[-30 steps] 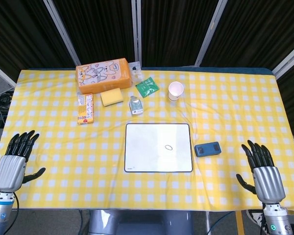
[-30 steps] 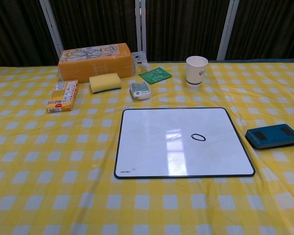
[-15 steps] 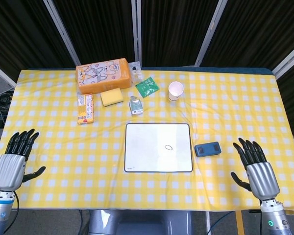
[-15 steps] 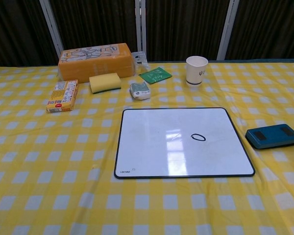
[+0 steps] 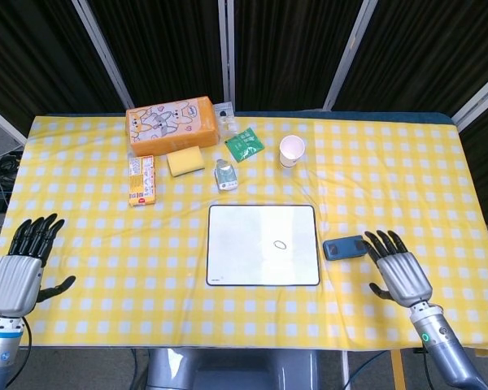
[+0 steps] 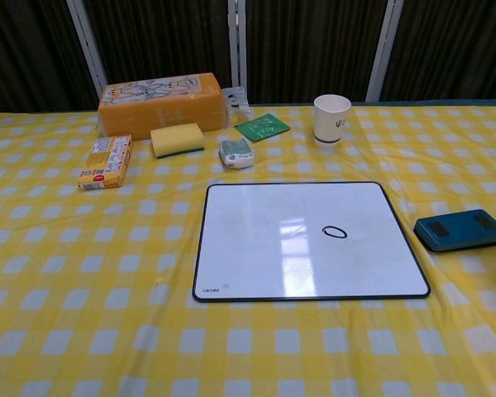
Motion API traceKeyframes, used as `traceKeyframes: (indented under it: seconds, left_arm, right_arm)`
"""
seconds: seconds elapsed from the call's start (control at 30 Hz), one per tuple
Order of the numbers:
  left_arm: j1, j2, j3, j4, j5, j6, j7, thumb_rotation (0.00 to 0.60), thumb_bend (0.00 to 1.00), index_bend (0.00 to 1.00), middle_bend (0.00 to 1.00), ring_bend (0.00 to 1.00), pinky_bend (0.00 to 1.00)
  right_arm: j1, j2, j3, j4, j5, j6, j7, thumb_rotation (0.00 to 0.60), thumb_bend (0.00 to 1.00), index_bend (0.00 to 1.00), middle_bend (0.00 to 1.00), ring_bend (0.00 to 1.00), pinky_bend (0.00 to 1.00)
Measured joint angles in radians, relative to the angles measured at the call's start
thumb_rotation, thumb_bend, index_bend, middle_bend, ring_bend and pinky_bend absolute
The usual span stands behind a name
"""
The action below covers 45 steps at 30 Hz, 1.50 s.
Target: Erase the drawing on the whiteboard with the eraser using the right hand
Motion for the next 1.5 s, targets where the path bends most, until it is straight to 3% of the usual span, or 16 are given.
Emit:
traceKeyframes:
  seconds: [0.77, 1.5]
  left_arm:
    - [-0.016, -0.011, -0.008, 0.018, -0.042, -0.042, 0.005, 0.600, 0.01, 0.00, 0.00, 0.00, 0.00]
    - [-0.029, -0.016, -0.011, 0.027, -0.066, -0.066, -0.001, 0.600, 0.01, 0.00, 0.00, 0.00, 0.00]
  right_arm:
    - [0.202, -0.135, 0.066, 0.069, 0.353, -0.227, -0.193, 0.600, 0.17, 0.28, 0.11, 0.00, 0.00]
    - [0.305, -0.224, 0.042, 0.146, 0.540, -0.216, -0.295, 0.600, 0.20, 0.35, 0.17, 0.00, 0.01]
